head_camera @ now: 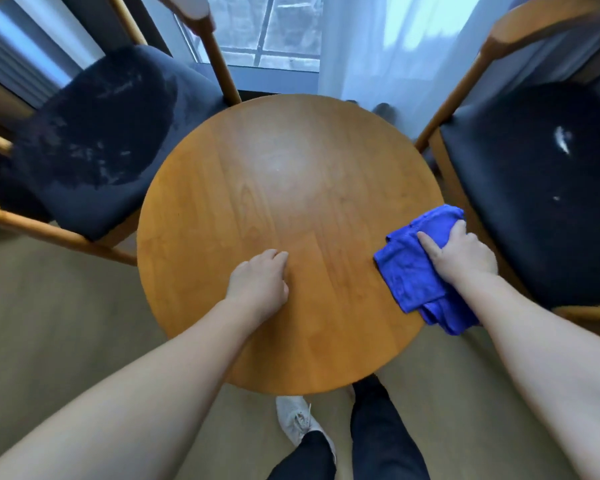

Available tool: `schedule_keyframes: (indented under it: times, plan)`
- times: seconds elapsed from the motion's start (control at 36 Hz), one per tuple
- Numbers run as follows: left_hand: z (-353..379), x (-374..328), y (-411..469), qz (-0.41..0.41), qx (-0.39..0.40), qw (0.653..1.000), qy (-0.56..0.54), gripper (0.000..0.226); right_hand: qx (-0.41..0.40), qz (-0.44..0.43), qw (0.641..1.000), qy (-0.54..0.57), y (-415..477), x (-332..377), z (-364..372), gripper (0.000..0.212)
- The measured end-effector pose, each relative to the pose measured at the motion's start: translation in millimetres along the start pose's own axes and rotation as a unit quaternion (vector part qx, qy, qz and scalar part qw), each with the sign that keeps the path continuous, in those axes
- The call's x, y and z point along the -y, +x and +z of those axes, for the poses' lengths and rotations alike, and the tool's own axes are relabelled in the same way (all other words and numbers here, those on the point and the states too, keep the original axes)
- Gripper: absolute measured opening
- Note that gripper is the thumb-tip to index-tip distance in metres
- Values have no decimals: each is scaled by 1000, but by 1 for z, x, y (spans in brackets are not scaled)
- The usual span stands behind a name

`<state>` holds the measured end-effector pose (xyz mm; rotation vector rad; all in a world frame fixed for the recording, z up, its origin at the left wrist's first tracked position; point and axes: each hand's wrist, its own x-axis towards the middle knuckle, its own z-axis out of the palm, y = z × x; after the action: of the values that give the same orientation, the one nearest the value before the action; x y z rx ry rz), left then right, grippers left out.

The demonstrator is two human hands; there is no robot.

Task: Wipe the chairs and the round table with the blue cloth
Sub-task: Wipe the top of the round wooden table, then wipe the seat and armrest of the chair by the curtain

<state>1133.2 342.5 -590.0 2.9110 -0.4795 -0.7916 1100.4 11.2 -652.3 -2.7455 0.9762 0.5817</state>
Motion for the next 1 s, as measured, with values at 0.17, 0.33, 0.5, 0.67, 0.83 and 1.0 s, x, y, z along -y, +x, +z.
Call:
schedule_keyframes:
  times: [0.17,0.33,0.5,0.67,0.83,1.0]
  plan:
    - [-42,-37,-40,79,-25,997,3,49,76,-35,997,1,-62,-25,-37,76]
    - [-99,-86,-91,163,-46,985,-18,48,51,-146,987,52,-151,-34,-105,56]
    - [-152,-133,-139,261,-52,963,-38,69,25,-258,961,100,-223,-35,-192,72]
    - [-184,-171,-176,286,-19,937,-199,86,-14,-306,941,147,-261,-48,-257,83]
    - [-201,-215,-190,296,-61,915,-269,56,-4,-317,943,106,-260,-86,-282,114]
    - [-207,-288,-192,324,-73,920,-210,47,-22,-287,956,60,-239,-156,-298,102]
